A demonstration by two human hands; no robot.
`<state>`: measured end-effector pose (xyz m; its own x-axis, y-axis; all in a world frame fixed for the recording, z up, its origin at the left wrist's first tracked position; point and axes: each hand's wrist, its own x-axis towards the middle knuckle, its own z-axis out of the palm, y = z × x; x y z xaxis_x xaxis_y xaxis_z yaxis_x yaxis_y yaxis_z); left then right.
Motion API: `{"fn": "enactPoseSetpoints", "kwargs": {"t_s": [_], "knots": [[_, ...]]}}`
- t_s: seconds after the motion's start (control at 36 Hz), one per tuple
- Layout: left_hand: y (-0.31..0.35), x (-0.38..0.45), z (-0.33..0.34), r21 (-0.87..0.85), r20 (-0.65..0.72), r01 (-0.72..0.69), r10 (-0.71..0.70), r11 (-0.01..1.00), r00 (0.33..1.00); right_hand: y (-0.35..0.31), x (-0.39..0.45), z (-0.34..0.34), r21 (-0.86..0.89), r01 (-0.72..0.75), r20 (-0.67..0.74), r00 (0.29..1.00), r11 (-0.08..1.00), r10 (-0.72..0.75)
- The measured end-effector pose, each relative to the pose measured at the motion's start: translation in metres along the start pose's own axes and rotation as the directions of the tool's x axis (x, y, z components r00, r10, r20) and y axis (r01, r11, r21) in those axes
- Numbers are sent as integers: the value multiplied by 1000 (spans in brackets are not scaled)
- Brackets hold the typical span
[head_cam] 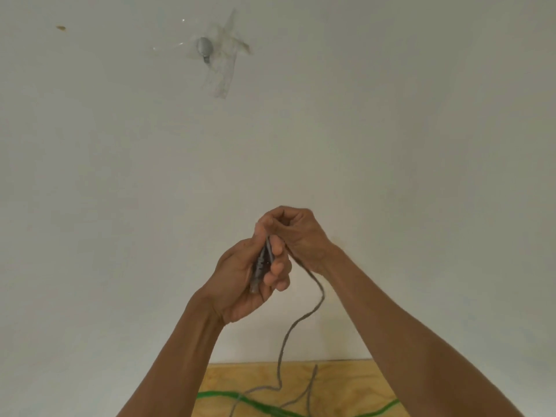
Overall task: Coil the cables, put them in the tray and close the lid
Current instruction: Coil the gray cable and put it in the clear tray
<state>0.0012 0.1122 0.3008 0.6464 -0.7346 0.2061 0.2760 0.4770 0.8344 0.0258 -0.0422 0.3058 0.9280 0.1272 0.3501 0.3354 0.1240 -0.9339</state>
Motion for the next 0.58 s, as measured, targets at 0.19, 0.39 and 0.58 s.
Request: {"fn": "enactPoseSetpoints", "kwargs": {"t_s": [0.19,0.39,0.58], "knots": [[12,12,-12,113,-54,-109,115,988,992,23,-29,16,-270,-190,-5,981,944,195],[25,19,-37,396,-174,-140,224,908,959,19,-47,10,-581,-65,79,988,811,136],[18,14,-39,736,-184,22,169,676,968,-16,-43,0,-762,159,206,979,627,1]]}}
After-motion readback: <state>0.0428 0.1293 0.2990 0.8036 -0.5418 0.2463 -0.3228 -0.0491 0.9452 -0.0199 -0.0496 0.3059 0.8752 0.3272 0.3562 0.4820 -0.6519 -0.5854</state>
